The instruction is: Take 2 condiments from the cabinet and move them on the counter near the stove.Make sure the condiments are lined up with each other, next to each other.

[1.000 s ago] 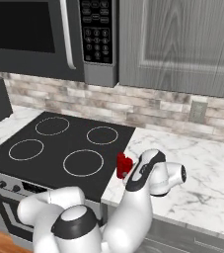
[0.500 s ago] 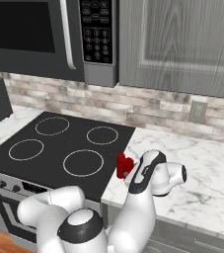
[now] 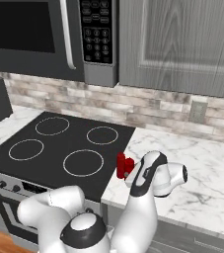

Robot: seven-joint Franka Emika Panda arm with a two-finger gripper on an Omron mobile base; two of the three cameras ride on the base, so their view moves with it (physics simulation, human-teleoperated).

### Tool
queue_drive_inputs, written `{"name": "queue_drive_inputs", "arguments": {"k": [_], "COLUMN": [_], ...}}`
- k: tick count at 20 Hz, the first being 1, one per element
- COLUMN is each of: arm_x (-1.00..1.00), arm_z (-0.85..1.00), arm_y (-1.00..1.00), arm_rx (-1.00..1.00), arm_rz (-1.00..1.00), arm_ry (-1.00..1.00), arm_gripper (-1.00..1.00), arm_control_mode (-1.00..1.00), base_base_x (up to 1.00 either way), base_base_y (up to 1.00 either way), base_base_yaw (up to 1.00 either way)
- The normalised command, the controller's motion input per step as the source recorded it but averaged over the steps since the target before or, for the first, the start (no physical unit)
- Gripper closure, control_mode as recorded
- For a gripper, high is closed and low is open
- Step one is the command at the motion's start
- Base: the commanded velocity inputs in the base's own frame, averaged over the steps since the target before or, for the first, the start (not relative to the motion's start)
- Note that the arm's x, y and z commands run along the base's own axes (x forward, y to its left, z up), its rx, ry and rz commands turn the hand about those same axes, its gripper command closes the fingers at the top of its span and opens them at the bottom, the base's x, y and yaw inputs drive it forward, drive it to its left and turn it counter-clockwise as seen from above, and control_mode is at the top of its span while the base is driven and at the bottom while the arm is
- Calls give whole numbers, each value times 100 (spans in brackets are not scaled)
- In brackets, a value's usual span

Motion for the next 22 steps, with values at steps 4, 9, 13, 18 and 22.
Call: {"name": "queue_drive_inputs", "arguments": {"k": [4,9,13,18,22], "arm_x": [1,1,0,4,6], "arm_z": [0,0,0,-1,-3], "arm_y": [0,0,0,0,0], "arm_rx": [0,0,0,0,0], "arm_rz": [0,0,0,0,0], "arm_ry": [0,0,0,0,0], "arm_gripper": [100,100,100,100,100], "arm_control_mode": [-100,-100,-100,-100,-100], "base_base_x": [0,0,0,0,0], "base_base_y": [0,0,0,0,0], "base_base_yaw": [0,0,0,0,0]}}
